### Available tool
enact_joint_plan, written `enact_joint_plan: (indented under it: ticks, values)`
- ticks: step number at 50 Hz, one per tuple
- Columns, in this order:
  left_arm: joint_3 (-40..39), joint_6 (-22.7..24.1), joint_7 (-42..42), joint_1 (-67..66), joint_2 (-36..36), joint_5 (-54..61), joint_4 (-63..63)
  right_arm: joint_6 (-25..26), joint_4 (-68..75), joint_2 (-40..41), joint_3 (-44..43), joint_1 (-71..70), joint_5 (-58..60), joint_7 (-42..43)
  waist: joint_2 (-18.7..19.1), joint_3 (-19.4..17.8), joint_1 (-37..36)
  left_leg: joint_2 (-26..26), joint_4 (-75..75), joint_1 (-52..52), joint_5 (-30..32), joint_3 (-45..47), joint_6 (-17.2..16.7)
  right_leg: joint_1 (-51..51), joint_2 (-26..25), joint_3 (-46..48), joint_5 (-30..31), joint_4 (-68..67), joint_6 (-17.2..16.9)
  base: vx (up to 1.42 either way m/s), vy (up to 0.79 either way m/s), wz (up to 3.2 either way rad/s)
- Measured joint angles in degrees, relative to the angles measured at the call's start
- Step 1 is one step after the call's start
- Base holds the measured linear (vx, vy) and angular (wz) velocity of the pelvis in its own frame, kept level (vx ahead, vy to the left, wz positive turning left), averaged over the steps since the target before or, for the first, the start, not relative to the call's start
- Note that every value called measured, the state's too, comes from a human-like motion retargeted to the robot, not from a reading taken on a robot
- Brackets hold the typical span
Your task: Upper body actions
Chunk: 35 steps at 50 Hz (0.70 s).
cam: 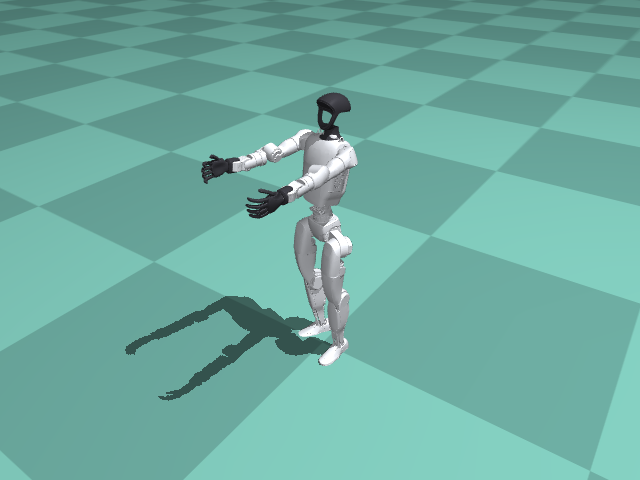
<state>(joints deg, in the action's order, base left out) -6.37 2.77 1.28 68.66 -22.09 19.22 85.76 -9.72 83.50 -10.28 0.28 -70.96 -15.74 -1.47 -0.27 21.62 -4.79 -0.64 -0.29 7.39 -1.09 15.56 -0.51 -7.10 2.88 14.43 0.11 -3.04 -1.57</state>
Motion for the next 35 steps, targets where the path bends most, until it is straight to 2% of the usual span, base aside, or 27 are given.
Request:
enact_joint_plan:
  ticks: [8,35]
  values:
    - [0.64,0.84,-0.24,1.29,-0.08,2.46,0.6,-1.4,2.01,-0.66,1.4,-1.3,-1.3,3.48,0.05,0.59,-0.25,0.05,0.07,-0.2,-0.31,0.13,-0.01,0.17,0.05,-0.08,-0.24,-0.08,-0.18,0.0,0.0,0.0]
    - [0.88,1.3,-0.16,-1.89,-1.2,0.03,1.49,-3.05,2.81,-0.26,0.43,4.06,1.28,4.44,0.33,0.73,-0.7,0.14,0.12,-0.04,-0.24,-0.31,0.01,0.04,0.43,0.05,-0.3,-0.38,-0.67,0.0,0.0,0.0]
